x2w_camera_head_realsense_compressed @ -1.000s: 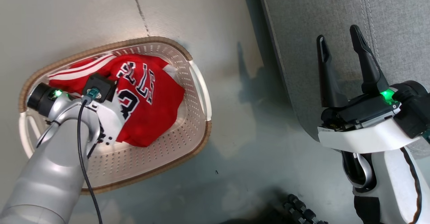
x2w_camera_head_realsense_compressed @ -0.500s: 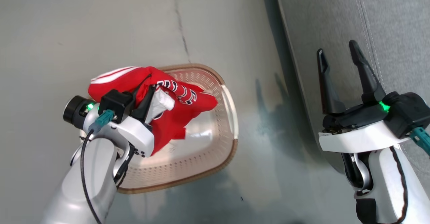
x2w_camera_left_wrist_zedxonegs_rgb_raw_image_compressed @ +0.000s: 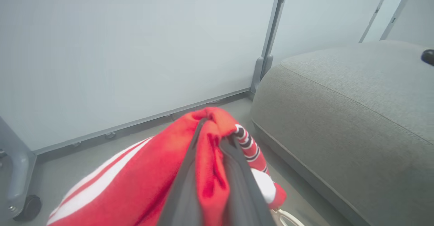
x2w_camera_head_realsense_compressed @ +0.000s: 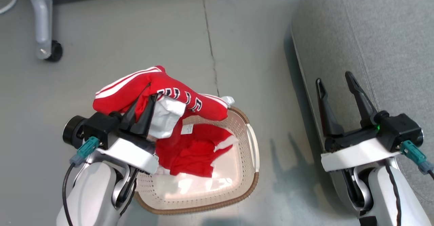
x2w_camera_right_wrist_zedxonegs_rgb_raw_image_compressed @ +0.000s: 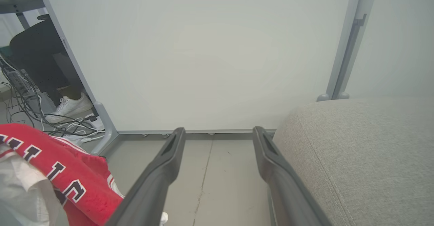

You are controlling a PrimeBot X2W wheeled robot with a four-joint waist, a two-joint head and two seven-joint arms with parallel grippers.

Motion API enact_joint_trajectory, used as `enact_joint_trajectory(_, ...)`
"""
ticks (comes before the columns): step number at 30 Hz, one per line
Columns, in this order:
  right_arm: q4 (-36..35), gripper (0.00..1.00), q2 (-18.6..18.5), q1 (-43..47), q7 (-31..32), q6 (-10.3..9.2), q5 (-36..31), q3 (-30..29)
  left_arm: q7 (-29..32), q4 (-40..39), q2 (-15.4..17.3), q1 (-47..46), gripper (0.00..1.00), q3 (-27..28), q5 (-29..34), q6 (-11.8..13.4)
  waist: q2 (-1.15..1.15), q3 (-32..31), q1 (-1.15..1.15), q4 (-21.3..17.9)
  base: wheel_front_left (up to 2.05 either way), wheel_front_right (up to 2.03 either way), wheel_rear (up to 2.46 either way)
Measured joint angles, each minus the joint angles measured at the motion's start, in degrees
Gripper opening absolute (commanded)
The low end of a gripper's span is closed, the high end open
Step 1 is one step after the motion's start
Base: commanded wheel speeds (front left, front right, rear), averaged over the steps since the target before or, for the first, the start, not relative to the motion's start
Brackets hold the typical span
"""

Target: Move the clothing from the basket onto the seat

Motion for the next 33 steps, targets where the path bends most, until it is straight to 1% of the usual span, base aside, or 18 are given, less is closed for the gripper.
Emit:
enact_joint_trajectory(9,1.23,1.00,0.00,4.65,1.44,0.00,0.51,-0.32,0.00,-4.54,-0.63,3.45,0.00,3.14,-1.83,0.03,0.00,-8.06,0.00,1.92,0.00,0.00,0.00)
enact_joint_trajectory(15,1.62,1.00,0.00,7.12,2.16,0.00,1.09,-0.22,0.00,-7.54,-1.46,5.46,0.00,4.12,-2.21,0.87,0.00,-12.99,0.00,2.17,0.00,0.00,0.00)
enact_joint_trajectory(24,1.62,1.00,-0.01,10.49,3.46,0.00,1.96,0.75,1.19,-11.79,-1.82,9.38,0.00,3.04,-2.27,2.41,0.00,-18.73,0.00,2.14,0.00,0.00,0.00)
enact_joint_trajectory(33,1.42,1.00,-0.01,12.73,4.03,0.00,2.87,1.41,2.94,-15.22,-1.74,13.85,0.00,1.53,-2.32,3.36,0.00,-21.23,0.00,1.77,0.00,0.00,0.00)
